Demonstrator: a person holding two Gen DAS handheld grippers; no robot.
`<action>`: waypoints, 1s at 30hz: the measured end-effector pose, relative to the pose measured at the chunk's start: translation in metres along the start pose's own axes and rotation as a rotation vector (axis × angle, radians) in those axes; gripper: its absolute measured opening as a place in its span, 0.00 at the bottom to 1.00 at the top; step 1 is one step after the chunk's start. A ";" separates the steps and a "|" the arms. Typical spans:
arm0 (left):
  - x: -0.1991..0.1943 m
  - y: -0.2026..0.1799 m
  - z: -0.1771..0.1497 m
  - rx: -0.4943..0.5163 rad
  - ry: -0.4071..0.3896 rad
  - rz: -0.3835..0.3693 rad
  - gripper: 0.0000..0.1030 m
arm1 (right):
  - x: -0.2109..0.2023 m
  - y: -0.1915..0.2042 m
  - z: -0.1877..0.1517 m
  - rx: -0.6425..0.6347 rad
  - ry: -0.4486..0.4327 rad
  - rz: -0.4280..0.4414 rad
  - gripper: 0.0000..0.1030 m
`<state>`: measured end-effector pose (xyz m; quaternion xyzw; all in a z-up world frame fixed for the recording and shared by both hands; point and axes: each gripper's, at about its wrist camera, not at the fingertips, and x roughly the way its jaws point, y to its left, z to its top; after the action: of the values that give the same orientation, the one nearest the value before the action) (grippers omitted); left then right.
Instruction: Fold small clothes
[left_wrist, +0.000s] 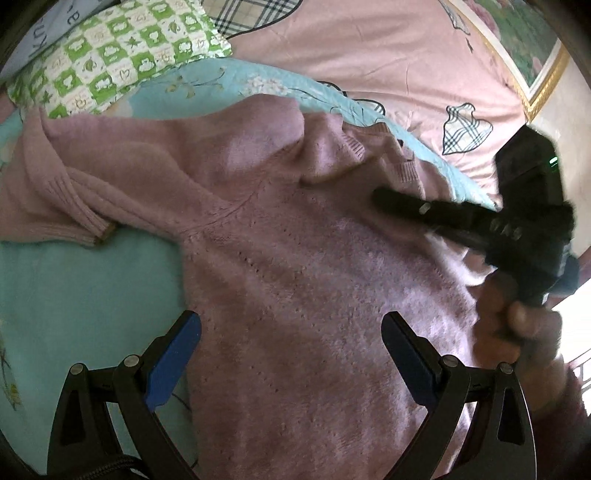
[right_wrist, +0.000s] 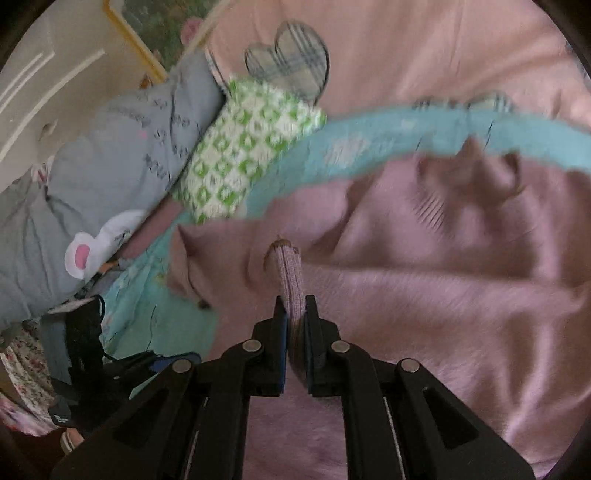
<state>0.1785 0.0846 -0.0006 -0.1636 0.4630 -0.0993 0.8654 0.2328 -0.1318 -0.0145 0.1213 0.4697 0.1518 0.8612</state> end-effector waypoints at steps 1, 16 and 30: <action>0.002 0.000 0.001 -0.005 0.005 -0.010 0.96 | 0.005 -0.005 0.000 0.019 0.019 0.004 0.22; 0.082 -0.041 0.067 0.080 0.158 0.030 0.96 | -0.130 -0.041 -0.055 0.129 -0.194 -0.082 0.42; 0.042 -0.042 0.072 0.078 -0.082 -0.008 0.06 | -0.215 -0.099 -0.083 0.251 -0.347 -0.226 0.49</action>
<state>0.2608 0.0461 0.0196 -0.1357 0.4224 -0.1140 0.8889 0.0673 -0.2989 0.0732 0.1982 0.3404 -0.0281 0.9187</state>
